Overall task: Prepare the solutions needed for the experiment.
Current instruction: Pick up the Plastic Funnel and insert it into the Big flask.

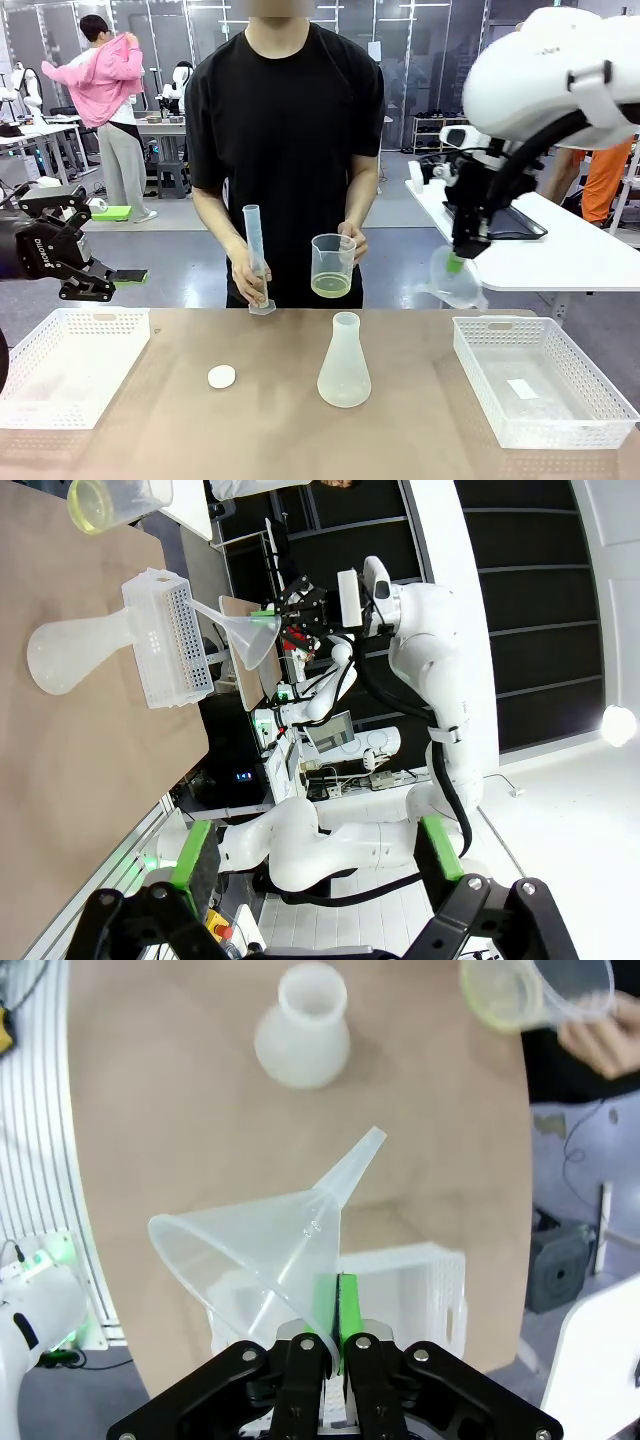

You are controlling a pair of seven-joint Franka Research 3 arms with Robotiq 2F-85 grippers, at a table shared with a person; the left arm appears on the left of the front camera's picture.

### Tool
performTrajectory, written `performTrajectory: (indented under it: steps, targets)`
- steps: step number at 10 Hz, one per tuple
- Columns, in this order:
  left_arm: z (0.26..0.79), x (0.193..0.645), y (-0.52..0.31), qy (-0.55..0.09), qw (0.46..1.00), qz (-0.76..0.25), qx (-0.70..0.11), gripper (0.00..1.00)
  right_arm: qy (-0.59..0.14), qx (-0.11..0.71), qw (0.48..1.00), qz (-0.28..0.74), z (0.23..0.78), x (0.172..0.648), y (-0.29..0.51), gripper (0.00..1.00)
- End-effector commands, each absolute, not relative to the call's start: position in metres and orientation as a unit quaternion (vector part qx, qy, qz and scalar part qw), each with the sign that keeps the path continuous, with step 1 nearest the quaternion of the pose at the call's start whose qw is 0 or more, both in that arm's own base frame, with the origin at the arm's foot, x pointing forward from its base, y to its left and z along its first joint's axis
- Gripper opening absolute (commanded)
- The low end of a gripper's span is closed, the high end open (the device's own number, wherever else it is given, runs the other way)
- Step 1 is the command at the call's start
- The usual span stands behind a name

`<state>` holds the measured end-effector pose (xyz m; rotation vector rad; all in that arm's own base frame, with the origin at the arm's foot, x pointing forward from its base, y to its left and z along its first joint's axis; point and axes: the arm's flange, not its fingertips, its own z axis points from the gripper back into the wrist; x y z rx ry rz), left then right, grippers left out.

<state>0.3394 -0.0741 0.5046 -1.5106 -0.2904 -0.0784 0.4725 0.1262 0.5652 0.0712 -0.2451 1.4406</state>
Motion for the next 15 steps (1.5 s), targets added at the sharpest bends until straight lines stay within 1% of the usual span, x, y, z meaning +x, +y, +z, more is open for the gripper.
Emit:
performTrajectory:
  steps: [1, 2, 4, 7, 8, 11, 12, 14, 15]
  targets:
    - [0.508, 0.339, -0.077, -0.132, 0.709, -0.033, -0.691, 1.0, -0.091, 0.074, 0.736, 0.666, 0.584, 0.493, 0.142, 0.04]
    - [0.508, 0.339, -0.077, -0.132, 0.709, -0.033, -0.691, 1.0, -0.071, 0.071, 0.737, 0.669, 0.589, 0.498, 0.153, 0.04]
    - [0.508, 0.339, -0.077, -0.132, 0.709, -0.033, -0.691, 1.0, -0.043, 0.107, 0.743, 0.659, 0.597, 0.505, 0.173, 0.04]
    - [0.508, 0.339, -0.077, -0.132, 0.709, -0.033, -0.691, 1.0, -0.04, 0.113, 0.729, 0.674, 0.6, 0.514, 0.198, 0.04]
    - [0.508, 0.339, -0.077, -0.132, 0.709, -0.033, -0.691, 1.0, -0.041, 0.104, 0.727, 0.678, 0.594, 0.502, 0.184, 0.04]
    - [0.508, 0.339, -0.077, -0.132, 0.709, -0.033, -0.691, 1.0, -0.04, 0.105, 0.724, 0.68, 0.596, 0.508, 0.192, 0.04]
    - [0.508, 0.339, -0.077, -0.132, 0.709, -0.033, -0.691, 1.0, -0.011, 0.098, 0.712, 0.696, 0.596, 0.507, 0.199, 0.04]
    - [0.508, 0.339, -0.077, -0.132, 0.709, -0.033, -0.691, 1.0, 0.027, 0.081, 0.709, 0.7, 0.609, 0.512, 0.218, 0.04]
    - [0.508, 0.339, -0.077, -0.132, 0.709, -0.033, -0.691, 1.0, 0.052, 0.078, 0.699, 0.709, 0.612, 0.516, 0.231, 0.04]
